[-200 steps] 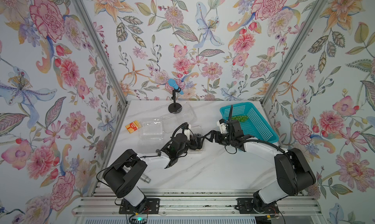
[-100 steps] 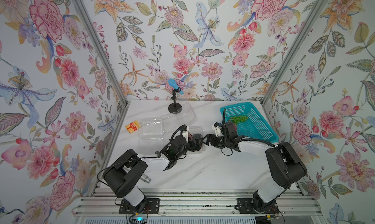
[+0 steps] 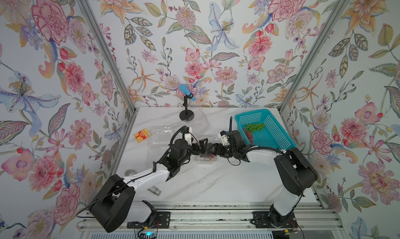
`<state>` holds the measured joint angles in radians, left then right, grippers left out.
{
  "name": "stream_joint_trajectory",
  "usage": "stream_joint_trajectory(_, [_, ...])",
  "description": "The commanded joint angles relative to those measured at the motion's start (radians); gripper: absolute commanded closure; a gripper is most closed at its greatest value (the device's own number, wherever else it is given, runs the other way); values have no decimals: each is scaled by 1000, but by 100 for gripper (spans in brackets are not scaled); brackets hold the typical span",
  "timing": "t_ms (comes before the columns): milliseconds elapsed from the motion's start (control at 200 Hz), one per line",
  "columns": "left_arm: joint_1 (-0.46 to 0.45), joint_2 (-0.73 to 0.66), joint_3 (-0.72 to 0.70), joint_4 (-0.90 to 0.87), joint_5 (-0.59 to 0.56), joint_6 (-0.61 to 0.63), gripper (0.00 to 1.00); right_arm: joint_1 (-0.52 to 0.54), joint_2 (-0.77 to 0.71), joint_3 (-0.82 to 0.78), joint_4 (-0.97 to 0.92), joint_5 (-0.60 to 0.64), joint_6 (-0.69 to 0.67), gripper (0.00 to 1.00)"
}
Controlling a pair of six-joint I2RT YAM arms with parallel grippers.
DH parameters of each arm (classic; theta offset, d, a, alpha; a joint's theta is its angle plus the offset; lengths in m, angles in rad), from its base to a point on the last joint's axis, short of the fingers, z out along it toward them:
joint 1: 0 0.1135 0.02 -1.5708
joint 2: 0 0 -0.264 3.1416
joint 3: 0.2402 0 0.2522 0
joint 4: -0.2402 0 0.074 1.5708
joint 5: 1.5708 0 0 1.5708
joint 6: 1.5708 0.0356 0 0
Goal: Pack grapes into containers
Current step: Move the packing box to the center of the board, then close the packing box at the center of the board.
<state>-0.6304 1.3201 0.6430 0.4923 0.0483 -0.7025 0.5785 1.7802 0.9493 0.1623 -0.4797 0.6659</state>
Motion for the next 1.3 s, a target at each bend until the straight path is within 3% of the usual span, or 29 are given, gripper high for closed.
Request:
stream_joint_trajectory(0, [22, -55, -9, -84, -21, 37, 0, 28, 43, 52, 43, 16, 40, 28])
stream_joint_trajectory(255, [28, -50, -31, -40, 15, -28, 0, 64, 131, 150, 56, 7, 76, 30])
stream_joint_trajectory(550, [22, 40, -38, 94, 12, -174, 0, 35, 84, 94, 83, 6, 98, 27])
stream_joint_trajectory(901, [-14, 179, 26, 157, 30, -204, 0, 24, 27, 14, 108, -6, 91, 27])
stream_joint_trajectory(1296, [-17, 237, 21, 197, 44, -219, 0, 24, -22, -85, 160, 15, 81, 27])
